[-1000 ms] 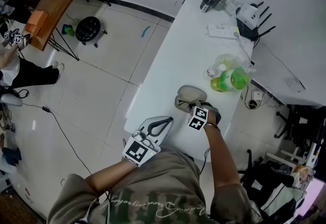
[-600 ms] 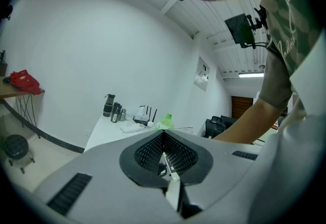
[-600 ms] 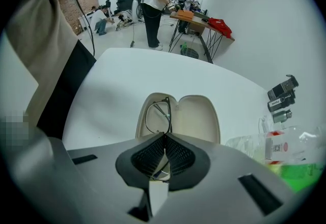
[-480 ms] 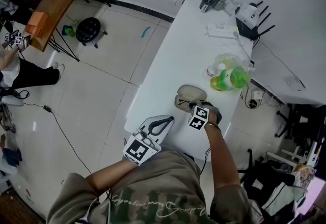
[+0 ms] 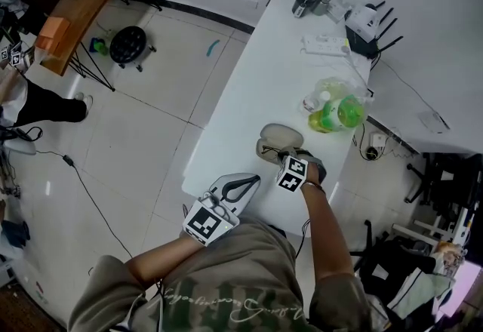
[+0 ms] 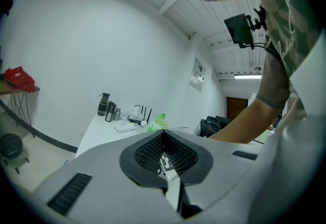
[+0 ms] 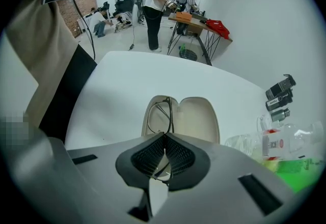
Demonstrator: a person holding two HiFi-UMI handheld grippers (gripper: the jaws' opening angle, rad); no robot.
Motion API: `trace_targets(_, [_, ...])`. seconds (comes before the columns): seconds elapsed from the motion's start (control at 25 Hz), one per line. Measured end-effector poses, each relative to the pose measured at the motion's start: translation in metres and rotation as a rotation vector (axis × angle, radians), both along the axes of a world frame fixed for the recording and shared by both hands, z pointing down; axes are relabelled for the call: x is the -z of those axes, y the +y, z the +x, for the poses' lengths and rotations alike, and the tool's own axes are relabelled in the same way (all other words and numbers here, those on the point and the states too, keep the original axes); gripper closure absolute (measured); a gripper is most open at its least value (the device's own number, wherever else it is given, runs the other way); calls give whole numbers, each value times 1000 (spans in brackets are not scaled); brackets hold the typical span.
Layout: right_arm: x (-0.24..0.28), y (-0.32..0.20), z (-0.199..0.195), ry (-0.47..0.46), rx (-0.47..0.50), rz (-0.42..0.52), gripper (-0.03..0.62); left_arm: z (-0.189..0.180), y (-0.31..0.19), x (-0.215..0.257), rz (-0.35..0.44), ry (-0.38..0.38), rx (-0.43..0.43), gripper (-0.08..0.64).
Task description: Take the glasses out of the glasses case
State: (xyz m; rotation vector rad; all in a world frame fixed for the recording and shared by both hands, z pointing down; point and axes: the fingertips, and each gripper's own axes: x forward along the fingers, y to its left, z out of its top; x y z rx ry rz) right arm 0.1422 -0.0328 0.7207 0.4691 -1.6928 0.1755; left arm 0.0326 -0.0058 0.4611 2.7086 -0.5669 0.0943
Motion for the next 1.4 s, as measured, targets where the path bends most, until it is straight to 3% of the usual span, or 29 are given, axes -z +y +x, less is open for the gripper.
trace_targets(0.24, [2, 1, -1, 6, 22, -3, 572, -1, 5, 10, 50, 23, 2, 552])
trace_targets(1.4, [11, 9, -6, 18, 67, 17, 572, -11, 25, 15, 55, 40, 26, 552])
